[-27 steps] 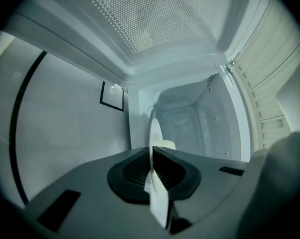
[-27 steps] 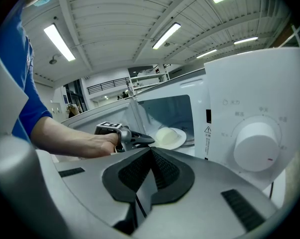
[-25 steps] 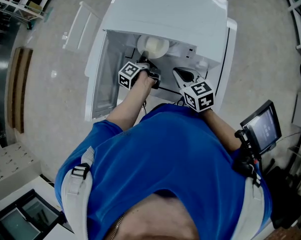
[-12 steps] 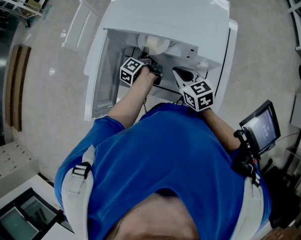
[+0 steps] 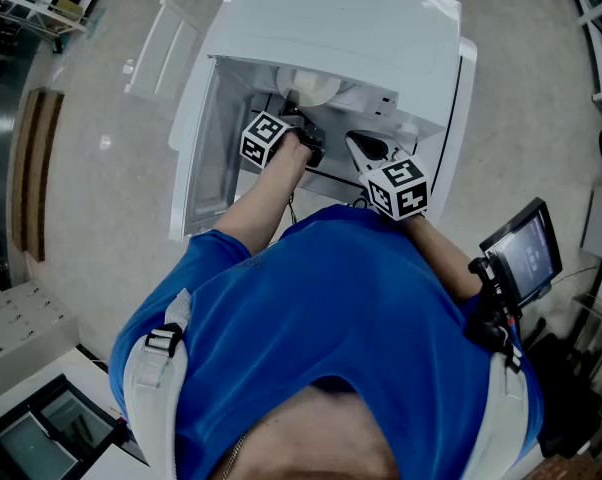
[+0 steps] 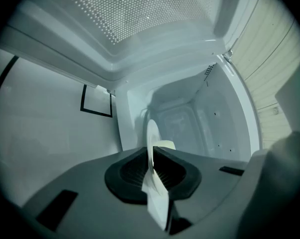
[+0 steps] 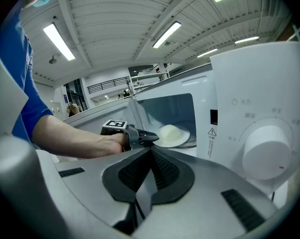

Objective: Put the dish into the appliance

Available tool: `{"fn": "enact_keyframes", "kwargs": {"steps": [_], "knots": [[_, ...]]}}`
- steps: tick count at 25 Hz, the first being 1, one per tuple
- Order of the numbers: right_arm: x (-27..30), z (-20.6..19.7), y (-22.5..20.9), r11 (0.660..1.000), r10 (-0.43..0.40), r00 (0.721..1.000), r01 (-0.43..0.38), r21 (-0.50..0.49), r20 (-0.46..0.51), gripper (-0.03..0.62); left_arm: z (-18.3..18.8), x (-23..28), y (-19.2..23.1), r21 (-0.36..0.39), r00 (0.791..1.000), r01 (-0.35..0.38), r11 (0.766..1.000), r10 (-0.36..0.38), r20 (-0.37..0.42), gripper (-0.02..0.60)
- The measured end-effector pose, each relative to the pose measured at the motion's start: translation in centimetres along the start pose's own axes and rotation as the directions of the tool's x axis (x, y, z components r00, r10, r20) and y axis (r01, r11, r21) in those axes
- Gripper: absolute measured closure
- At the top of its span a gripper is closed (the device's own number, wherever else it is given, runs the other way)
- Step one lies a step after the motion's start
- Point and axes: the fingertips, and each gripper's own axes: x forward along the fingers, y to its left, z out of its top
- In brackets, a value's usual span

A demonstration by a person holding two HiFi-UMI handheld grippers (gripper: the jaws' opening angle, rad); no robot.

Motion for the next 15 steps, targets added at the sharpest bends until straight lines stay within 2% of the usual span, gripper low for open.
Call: {"fn": "enact_keyframes", "kwargs": {"steps": [6, 10, 15], "knots": [[0.2, 0.4, 0.2, 1.000, 0.009, 1.000, -0.009, -0.014, 0.001, 0.594, 0.0, 0.0, -0.4, 0.051, 0.999, 0.043, 0.998, -0.041, -0.030, 0.559], [0.3, 0.8, 0.3, 1.000, 0.012, 1.000, -0.012, -0.019, 0.006, 0.594, 0.0, -0.1, -0.5, 0.101, 0.996, 0.069, 0.993, -0.063, -0.056, 0.478], [0.3, 1.1, 0.3, 1.000, 0.017, 1.000, -0.017, -0.022, 0.005, 0.594, -0.3, -0.5, -1.2, 0.181, 0.992, 0.107, 0.978, -0.093, -0.086, 0.462]]}}
